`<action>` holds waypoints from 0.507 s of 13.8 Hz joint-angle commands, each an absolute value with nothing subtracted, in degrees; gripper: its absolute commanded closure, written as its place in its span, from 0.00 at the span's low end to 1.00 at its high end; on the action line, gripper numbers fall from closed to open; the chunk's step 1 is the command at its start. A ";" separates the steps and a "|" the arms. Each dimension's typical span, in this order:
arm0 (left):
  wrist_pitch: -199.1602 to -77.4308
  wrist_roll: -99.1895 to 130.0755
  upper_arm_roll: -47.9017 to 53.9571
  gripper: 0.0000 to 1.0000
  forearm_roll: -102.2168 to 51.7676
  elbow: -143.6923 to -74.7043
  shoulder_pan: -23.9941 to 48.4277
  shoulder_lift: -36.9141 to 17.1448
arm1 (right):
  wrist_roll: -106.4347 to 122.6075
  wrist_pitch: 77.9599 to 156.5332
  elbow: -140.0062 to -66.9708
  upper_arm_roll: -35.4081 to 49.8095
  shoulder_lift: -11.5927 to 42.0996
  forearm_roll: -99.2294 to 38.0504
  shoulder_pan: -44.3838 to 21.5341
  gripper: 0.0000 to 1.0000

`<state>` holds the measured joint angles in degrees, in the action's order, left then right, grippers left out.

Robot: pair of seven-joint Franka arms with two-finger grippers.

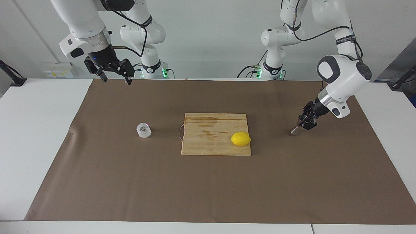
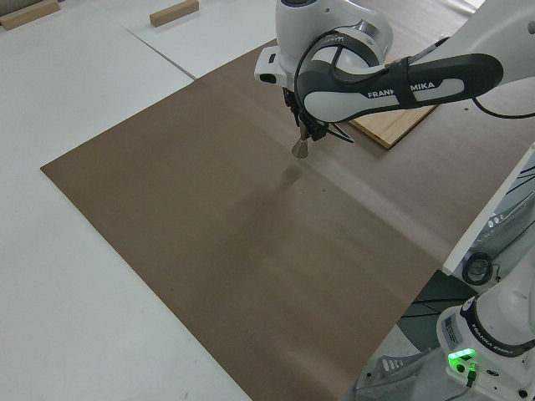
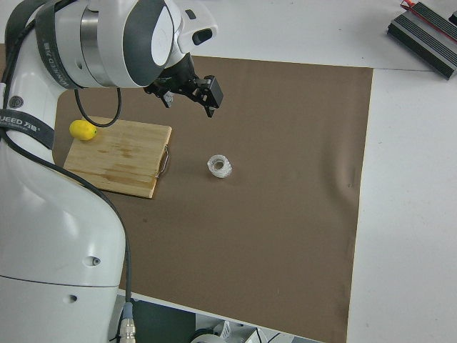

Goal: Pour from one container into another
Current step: 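Lift the metal jigger with the left gripper over the wooden board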

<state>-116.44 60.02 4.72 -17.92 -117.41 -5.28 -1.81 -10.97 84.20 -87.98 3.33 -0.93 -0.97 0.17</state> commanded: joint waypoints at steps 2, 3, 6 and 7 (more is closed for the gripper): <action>-109.88 70.37 4.31 0.93 -17.93 -108.57 0.07 -4.92 | -11.95 84.38 -88.51 3.60 -1.23 -1.41 0.44 0.00; -108.04 73.45 4.31 1.00 -17.93 -106.20 1.83 -5.97 | -11.87 84.38 -88.51 3.52 -1.23 -1.41 0.53 0.00; -105.91 81.97 4.48 1.00 -17.84 -100.47 7.01 -7.99 | -11.95 84.38 -88.51 3.52 -1.32 -1.41 0.70 0.00; -106.34 84.79 4.48 1.00 -17.84 -100.11 9.21 -8.35 | -11.95 84.38 -88.51 3.60 -1.32 -1.41 0.70 0.00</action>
<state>-108.20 79.83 5.19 -17.91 -103.96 5.76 -5.83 -10.98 84.20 -87.98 3.31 -0.93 -0.97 0.21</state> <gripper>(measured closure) 0.630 0.000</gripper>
